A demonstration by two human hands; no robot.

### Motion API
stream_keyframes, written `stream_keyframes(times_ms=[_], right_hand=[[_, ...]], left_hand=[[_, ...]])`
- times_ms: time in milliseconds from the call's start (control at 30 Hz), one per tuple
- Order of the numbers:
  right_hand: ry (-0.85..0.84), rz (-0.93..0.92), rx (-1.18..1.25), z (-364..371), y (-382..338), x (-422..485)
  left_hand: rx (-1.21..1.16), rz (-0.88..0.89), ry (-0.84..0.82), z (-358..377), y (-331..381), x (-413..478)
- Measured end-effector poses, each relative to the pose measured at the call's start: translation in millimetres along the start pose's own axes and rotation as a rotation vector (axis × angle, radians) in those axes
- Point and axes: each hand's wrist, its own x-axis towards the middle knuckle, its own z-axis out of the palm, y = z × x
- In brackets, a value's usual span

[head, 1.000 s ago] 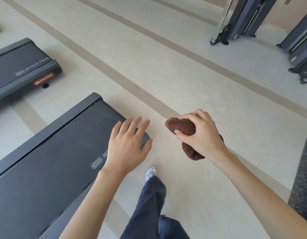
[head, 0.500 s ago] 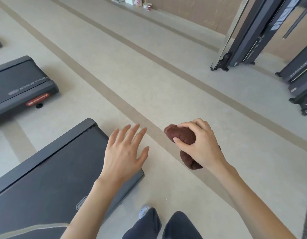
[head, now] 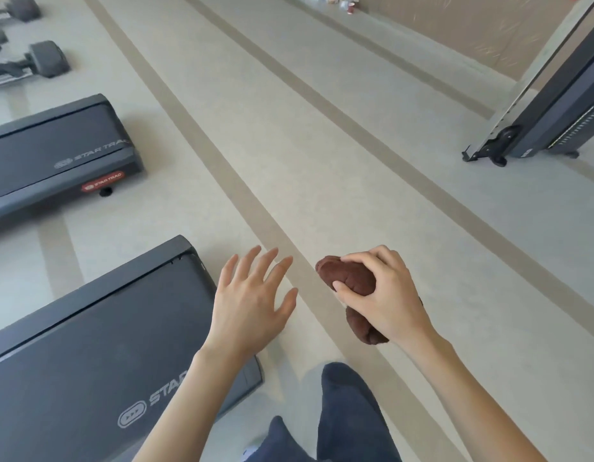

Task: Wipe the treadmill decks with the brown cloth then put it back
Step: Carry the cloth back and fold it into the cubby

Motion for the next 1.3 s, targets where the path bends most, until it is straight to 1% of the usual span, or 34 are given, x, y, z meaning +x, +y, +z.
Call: stream_keyframes(times_ms=[100,267,333,433,600,767,1033,1133,1300], right_hand=[[-0.021,-0.044,-0.010,-30,20,48],[-0.047,-0.089,-0.015,-67,52,120],[-0.042,-0.090,-0.004,-72,63,143],[-0.038,-0.093,0.038,-72,75,174],[-0.034,-0.139,-0.033,-57,88,236],[-0.020,-0.185,-0.058,-42,83,316],[0.007,-0.230,-0.048,-31,48,462],[0.021,-0.237,-0.028,-23,43,501],[0.024,-0.285,-0.026,-3,45,552]], left_hand=[[-0.028,-0.039,0.016,6,27,48],[-0.043,-0.195,0.064,12,38,114],[-0.028,-0.197,0.072,13,38,135],[-0.006,-0.177,0.037,19,43,164],[-0.030,-0.172,-0.012,37,37,217],[-0.039,-0.178,-0.009,41,8,285],[-0.061,-0.163,0.077,13,-66,418],[-0.051,-0.160,0.103,7,-91,457],[-0.055,-0.164,0.067,15,-113,504]])
